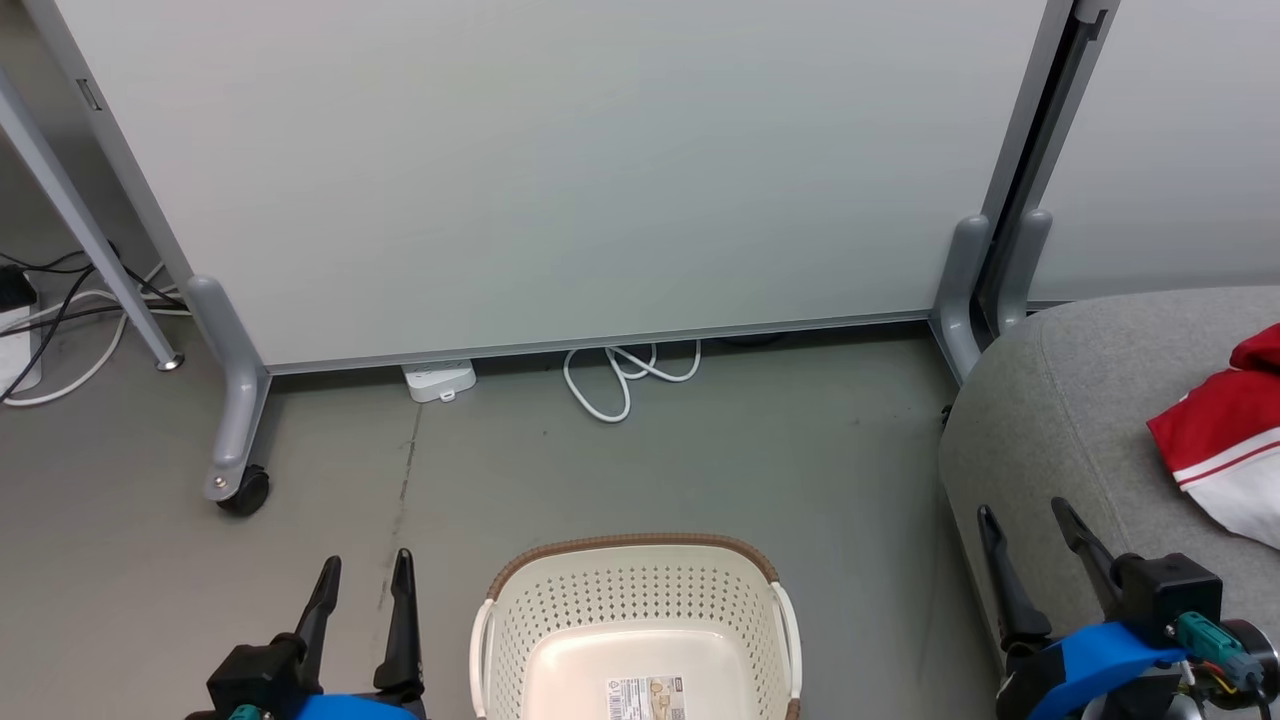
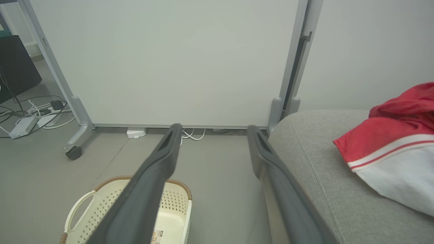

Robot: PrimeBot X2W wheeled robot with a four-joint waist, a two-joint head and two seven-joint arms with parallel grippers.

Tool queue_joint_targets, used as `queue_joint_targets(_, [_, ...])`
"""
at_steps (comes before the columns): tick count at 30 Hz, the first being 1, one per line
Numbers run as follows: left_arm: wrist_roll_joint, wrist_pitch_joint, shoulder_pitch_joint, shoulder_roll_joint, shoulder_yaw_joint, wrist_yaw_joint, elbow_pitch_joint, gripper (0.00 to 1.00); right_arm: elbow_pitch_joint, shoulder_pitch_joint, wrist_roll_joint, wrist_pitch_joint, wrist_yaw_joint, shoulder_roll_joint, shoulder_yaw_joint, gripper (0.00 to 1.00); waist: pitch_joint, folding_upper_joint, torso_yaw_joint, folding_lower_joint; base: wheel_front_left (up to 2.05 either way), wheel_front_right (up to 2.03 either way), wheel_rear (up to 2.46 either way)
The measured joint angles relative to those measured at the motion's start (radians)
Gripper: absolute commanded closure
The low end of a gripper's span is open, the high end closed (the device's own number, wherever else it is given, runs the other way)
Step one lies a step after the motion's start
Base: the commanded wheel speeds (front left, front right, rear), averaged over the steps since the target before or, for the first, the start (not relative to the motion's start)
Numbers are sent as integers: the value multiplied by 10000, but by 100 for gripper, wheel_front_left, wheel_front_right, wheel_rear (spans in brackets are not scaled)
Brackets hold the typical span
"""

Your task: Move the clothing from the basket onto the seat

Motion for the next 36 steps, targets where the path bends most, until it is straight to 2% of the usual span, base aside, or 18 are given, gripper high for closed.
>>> queue_joint_targets(14, [12, 0, 0, -6, -100, -2, 205, 0, 52, 0, 25, 10, 0, 58, 128, 0, -56, 0, -81, 0, 0, 0, 0])
queue_joint_targets(15, [10, 10, 10, -10, -98, 0, 272, 100, 121, 7, 29, 12, 0, 61, 128, 100, -58, 0, -82, 0, 0, 0, 0])
queue_joint_targets(24, [-79, 79, 494, -31, -96, 0, 1014, 100, 978, 252, 98, 35, 0, 113, 128, 100, -57, 0, -89, 0, 0, 0, 0])
queue_joint_targets(36, [-2180, 677, 413, -35, 117, 0, 802, 100, 995, 221, 2447, 330, 0, 121, 33, 100, -13, 0, -131, 1, 0, 0, 0])
